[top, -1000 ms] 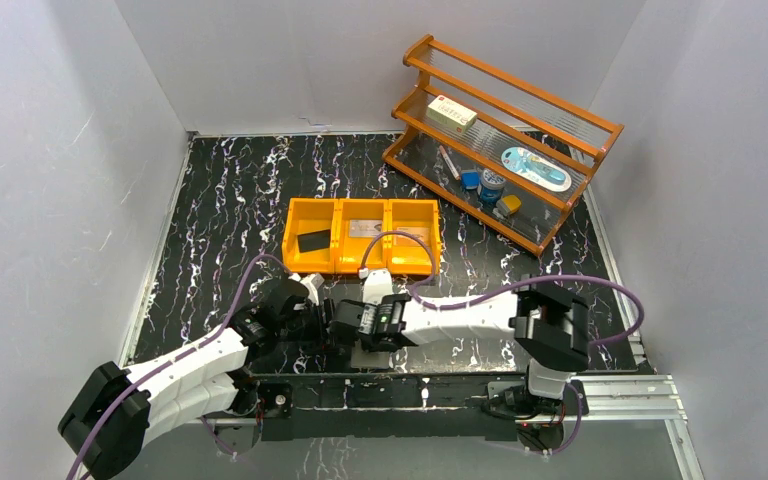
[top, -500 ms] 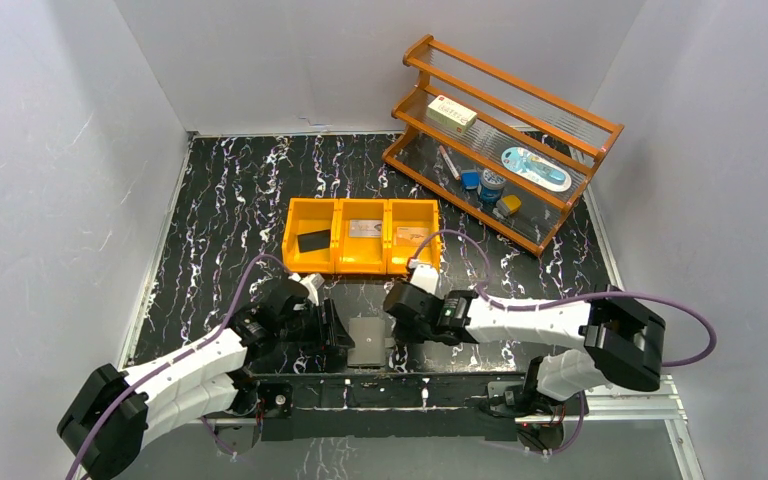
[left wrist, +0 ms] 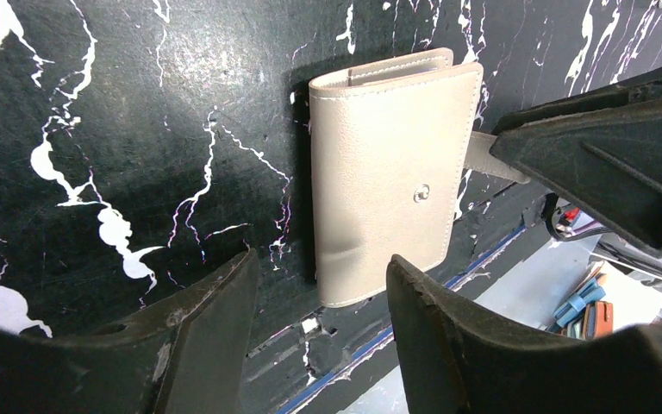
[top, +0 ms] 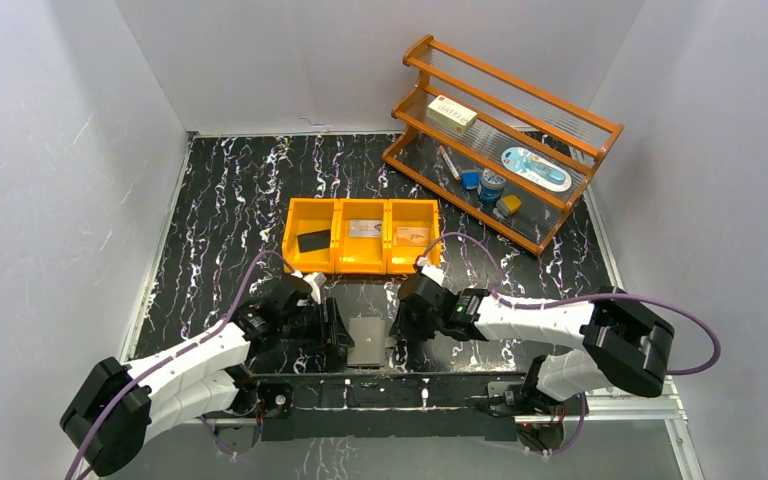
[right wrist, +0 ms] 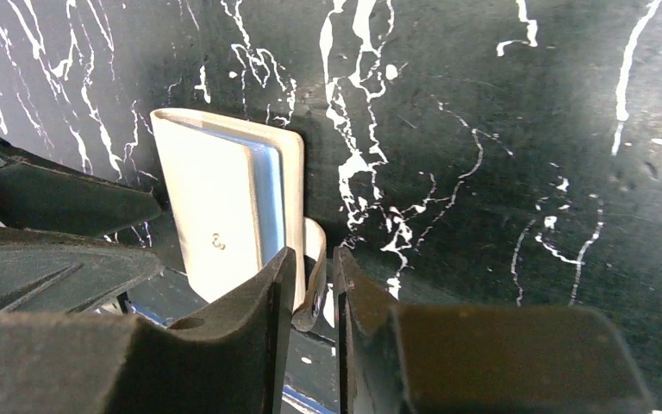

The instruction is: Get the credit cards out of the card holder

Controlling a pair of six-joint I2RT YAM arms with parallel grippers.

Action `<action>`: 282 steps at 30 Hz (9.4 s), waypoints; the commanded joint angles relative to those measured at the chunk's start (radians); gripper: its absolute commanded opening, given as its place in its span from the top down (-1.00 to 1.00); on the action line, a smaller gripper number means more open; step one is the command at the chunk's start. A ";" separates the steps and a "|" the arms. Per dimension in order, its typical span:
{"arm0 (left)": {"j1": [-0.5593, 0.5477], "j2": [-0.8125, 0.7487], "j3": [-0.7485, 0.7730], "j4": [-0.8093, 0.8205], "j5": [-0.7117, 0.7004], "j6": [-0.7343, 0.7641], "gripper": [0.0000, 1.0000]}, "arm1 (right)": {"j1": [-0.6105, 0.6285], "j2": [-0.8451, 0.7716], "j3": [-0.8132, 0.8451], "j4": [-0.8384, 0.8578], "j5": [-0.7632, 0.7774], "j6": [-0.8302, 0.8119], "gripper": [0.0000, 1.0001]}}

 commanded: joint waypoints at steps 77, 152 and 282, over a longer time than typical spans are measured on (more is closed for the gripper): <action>-0.002 0.012 0.229 -0.026 -0.023 0.103 -0.26 | -0.206 -0.111 -0.158 0.193 -0.150 -0.026 0.55; -0.146 0.241 0.235 -0.043 -0.190 0.143 -0.06 | -0.205 0.120 -0.087 0.336 -0.326 -0.045 0.39; -0.153 0.631 0.317 0.566 0.231 0.010 -0.09 | -0.212 -0.578 -0.275 0.080 0.045 0.104 0.30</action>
